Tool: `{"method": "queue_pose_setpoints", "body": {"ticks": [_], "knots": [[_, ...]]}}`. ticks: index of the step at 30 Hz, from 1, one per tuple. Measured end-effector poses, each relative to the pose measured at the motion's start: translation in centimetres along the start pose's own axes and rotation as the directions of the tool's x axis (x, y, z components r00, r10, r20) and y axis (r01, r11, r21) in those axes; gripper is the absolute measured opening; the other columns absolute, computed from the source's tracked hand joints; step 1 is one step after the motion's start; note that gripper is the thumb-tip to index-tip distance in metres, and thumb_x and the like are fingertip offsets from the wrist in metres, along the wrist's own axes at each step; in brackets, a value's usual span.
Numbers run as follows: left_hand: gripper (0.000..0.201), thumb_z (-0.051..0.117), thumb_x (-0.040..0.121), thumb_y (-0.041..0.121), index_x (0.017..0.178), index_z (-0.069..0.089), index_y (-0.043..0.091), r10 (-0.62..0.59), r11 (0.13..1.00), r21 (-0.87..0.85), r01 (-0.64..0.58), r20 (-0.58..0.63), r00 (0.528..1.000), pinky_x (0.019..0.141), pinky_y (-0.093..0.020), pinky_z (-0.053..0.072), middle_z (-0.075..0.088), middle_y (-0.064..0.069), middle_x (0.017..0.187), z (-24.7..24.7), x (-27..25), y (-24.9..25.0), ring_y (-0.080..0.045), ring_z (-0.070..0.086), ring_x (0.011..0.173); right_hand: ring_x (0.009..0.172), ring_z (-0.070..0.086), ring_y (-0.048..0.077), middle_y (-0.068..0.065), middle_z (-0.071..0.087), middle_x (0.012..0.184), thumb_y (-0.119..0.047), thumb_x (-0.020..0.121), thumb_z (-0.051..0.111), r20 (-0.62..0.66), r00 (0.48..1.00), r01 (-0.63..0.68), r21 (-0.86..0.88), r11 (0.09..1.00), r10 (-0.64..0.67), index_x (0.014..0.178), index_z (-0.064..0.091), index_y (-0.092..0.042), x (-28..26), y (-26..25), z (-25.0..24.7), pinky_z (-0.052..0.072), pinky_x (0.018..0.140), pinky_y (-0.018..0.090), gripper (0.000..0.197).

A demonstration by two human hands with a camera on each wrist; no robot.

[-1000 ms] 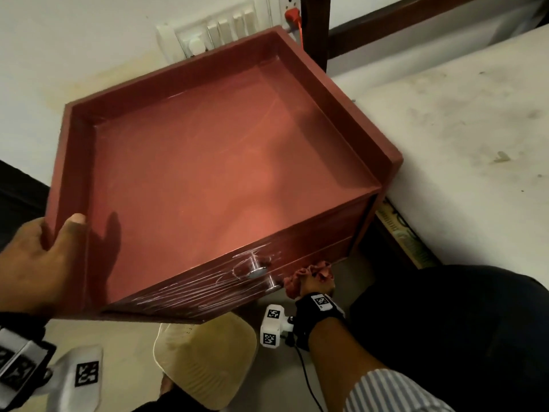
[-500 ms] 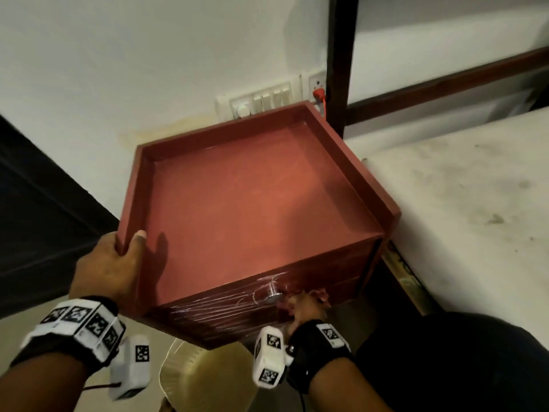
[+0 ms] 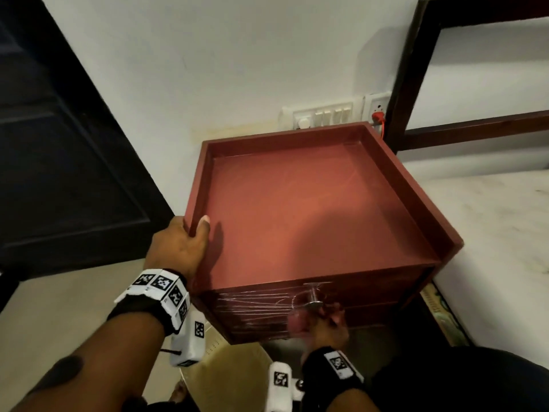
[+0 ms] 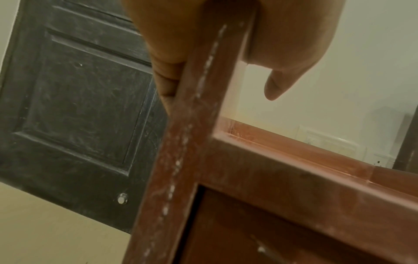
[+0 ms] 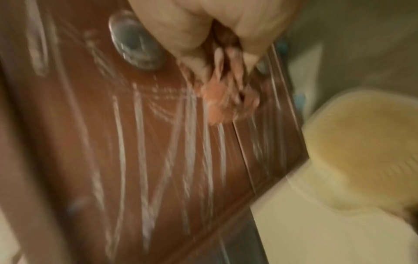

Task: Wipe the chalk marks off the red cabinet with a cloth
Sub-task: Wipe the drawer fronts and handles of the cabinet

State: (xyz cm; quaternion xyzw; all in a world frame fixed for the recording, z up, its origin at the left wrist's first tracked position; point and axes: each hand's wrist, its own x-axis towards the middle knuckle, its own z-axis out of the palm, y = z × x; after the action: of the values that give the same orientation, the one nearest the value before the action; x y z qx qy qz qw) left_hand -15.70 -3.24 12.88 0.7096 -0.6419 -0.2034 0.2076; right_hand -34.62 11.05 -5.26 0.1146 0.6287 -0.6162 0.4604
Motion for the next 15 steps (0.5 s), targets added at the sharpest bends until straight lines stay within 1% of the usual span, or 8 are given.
{"method": "queue_pose_setpoints", "body": {"ticks": [3,4,7,9,10,13,14,15], "knots": [[0.058,0.047,0.099,0.063,0.118,0.064,0.012,-0.006,1.000,0.017,0.006,0.005,1.000,0.089,-0.040,0.053,0.071,-0.017,0.109,0.0,0.1,0.0,-0.039,0.068,0.104,0.083,0.071,0.040,0.026,0.072,0.095,0.008,0.075,0.072,0.222,0.939,-0.269,0.001,0.963,0.262,0.104,0.069,0.001,-4.1,4.5,4.7,0.060,0.068,0.046,0.030],[0.058,0.046,0.099,0.064,0.117,0.064,0.012,-0.007,1.000,0.021,0.007,0.001,1.000,0.090,-0.041,0.054,0.071,-0.017,0.108,0.1,0.0,0.0,-0.039,0.068,0.104,0.087,0.071,0.041,0.026,0.072,0.099,0.009,0.075,0.072,0.295,0.909,-0.310,0.010,0.951,0.294,0.106,0.069,0.002,-5.0,5.1,5.7,0.060,0.069,0.045,0.032],[0.059,0.045,0.098,0.066,0.118,0.064,0.014,-0.017,1.000,0.020,0.017,0.004,1.000,0.092,-0.042,0.056,0.071,-0.016,0.108,-0.2,0.0,0.1,-0.039,0.068,0.102,0.091,0.070,0.041,0.024,0.073,0.098,0.005,0.075,0.075,0.369,0.863,-0.354,-0.045,0.934,0.345,0.106,0.069,0.001,-5.4,4.3,6.0,0.058,0.075,0.045,0.031],[0.059,0.044,0.098,0.066,0.118,0.064,0.015,-0.011,1.000,0.014,0.011,0.004,1.000,0.091,-0.042,0.056,0.071,-0.015,0.108,-0.1,0.1,-0.1,-0.038,0.068,0.101,0.090,0.071,0.042,0.026,0.073,0.099,0.002,0.072,0.077,0.298,0.890,-0.341,-0.065,0.938,0.345,0.106,0.068,0.002,-3.5,2.8,4.1,0.058,0.079,0.048,0.036],[0.059,0.044,0.098,0.066,0.117,0.065,0.015,-0.006,1.000,0.009,0.006,-0.001,1.000,0.090,-0.041,0.055,0.071,-0.015,0.107,-0.1,0.0,-0.1,-0.038,0.068,0.100,0.085,0.072,0.040,0.026,0.072,0.103,-0.001,0.071,0.078,0.251,0.912,-0.322,-0.049,0.945,0.324,0.105,0.067,0.002,-2.4,1.5,2.6,0.060,0.075,0.047,0.036],[0.060,0.041,0.098,0.067,0.112,0.065,0.014,-0.001,1.000,0.011,0.001,-0.020,1.000,0.084,-0.037,0.051,0.070,-0.014,0.104,-0.1,0.0,-0.2,-0.036,0.066,0.096,0.061,0.071,0.024,0.013,0.063,0.111,-0.016,0.096,0.056,0.081,0.968,-0.247,0.167,0.955,0.236,0.096,0.057,-0.014,0.6,-3.7,-2.6,0.058,0.051,0.030,0.002],[0.061,0.041,0.098,0.067,0.112,0.065,0.013,0.002,1.000,0.011,-0.002,-0.022,1.000,0.083,-0.036,0.050,0.070,-0.013,0.103,0.0,0.0,-0.1,-0.034,0.065,0.093,0.062,0.070,0.020,0.005,0.060,0.109,-0.019,0.100,0.049,0.013,0.979,-0.200,0.254,0.946,0.203,0.096,0.053,-0.018,1.3,-5.5,-3.9,0.057,0.048,0.027,0.007],[0.061,0.041,0.098,0.067,0.112,0.065,0.013,0.006,1.000,0.004,-0.006,-0.024,1.000,0.082,-0.036,0.049,0.069,-0.012,0.102,0.0,0.0,-0.1,-0.033,0.063,0.090,0.073,0.069,0.021,0.000,0.059,0.111,-0.022,0.101,0.048,-0.053,0.991,-0.108,0.270,0.957,0.126,0.100,0.053,-0.019,1.5,-7.0,-4.9,0.059,0.057,0.028,0.006]]}}
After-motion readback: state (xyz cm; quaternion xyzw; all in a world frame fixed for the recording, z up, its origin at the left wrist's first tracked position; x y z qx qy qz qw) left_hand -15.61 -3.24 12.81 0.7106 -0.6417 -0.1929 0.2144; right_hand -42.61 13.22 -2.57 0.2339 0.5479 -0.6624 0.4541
